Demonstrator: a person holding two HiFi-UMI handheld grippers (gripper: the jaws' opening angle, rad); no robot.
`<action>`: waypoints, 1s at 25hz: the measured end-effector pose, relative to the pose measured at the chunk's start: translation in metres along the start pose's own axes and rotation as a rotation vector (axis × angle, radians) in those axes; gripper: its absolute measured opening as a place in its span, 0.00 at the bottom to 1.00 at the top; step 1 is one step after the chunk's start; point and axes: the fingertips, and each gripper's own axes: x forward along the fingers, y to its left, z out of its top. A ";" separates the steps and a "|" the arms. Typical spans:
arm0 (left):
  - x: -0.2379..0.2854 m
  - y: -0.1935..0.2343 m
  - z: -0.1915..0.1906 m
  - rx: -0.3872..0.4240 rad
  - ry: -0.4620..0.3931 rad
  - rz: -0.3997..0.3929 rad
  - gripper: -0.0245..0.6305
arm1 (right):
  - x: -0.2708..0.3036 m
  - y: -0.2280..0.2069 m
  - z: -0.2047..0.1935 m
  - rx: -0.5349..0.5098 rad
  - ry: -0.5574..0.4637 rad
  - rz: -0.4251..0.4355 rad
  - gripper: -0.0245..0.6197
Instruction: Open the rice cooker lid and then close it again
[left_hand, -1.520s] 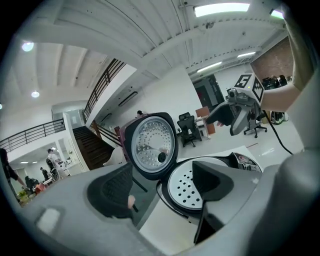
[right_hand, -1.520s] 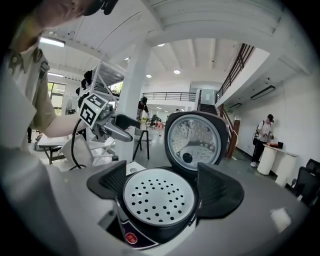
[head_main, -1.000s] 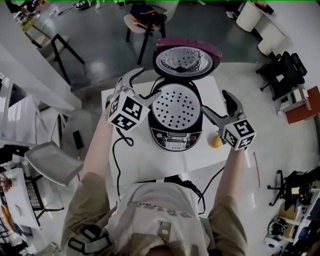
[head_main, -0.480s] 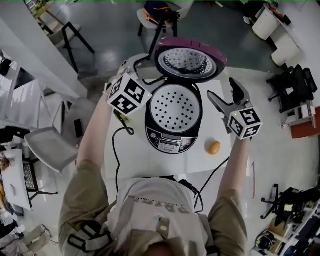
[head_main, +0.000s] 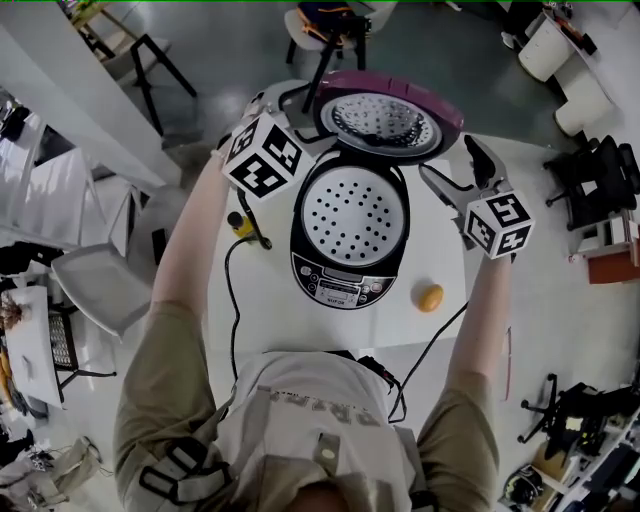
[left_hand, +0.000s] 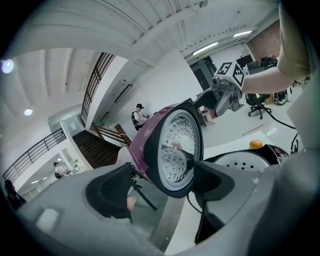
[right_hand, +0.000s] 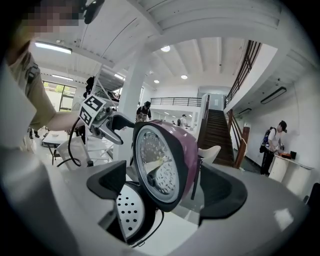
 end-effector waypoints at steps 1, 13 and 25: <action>0.001 0.001 0.001 0.010 0.006 -0.008 0.65 | 0.002 -0.001 0.000 0.000 0.003 0.004 0.72; 0.018 0.012 0.000 0.056 0.046 -0.058 0.67 | 0.017 -0.012 0.005 0.029 -0.006 0.032 0.72; 0.025 0.005 0.003 0.085 0.060 -0.100 0.70 | 0.023 -0.006 0.018 0.005 -0.022 0.083 0.72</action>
